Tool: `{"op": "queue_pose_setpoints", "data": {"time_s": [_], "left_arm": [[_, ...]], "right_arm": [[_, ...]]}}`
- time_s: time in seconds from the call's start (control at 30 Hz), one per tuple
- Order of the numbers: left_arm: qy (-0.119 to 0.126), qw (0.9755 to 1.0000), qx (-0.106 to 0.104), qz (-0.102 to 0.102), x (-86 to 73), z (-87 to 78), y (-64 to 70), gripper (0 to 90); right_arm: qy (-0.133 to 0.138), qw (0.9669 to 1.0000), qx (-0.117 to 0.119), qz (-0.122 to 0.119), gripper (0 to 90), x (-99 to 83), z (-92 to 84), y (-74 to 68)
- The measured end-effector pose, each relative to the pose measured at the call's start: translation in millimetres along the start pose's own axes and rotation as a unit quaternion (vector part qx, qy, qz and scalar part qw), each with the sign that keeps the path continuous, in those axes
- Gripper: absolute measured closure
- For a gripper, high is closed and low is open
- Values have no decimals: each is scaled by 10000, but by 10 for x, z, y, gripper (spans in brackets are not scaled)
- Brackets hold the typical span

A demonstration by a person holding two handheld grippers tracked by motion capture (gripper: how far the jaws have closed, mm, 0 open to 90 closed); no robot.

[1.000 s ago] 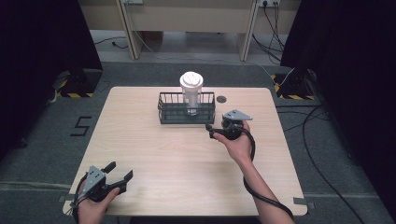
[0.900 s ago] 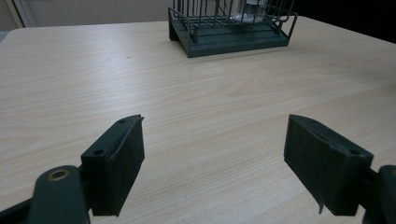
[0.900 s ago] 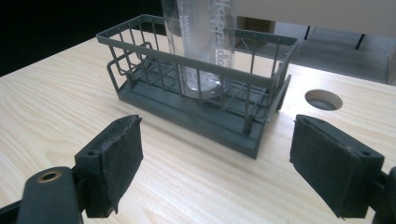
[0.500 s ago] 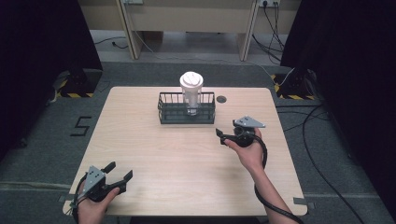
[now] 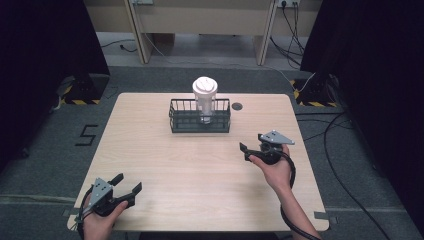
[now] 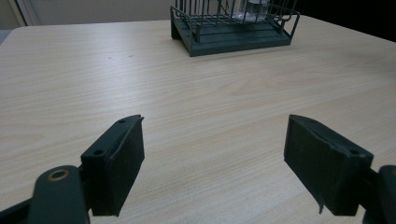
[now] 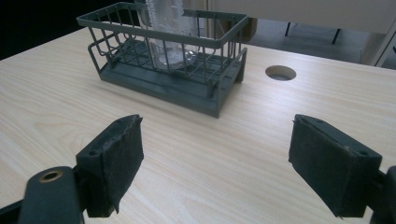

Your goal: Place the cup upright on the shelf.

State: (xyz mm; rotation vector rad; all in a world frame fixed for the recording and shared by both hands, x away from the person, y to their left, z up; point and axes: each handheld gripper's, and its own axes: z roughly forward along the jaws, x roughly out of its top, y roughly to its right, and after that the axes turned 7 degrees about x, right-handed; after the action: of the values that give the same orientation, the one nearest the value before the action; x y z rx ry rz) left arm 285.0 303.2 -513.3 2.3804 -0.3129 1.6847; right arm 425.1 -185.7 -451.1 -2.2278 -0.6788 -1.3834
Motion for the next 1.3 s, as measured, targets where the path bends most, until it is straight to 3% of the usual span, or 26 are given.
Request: {"op": "queue_pose_setpoints", "data": {"time_s": [0.5, 1.3], "left_arm": [[-4, 10000, 16, -13, -3, 1, 0, 196], [-5, 10000, 30, -8, -4, -2, -1, 196]], "right_arm": [[3, 9998, -218, 50, 184, -197, -278, 100], [11, 9986, -494, 184, 190, -524, -518, 209]]}}
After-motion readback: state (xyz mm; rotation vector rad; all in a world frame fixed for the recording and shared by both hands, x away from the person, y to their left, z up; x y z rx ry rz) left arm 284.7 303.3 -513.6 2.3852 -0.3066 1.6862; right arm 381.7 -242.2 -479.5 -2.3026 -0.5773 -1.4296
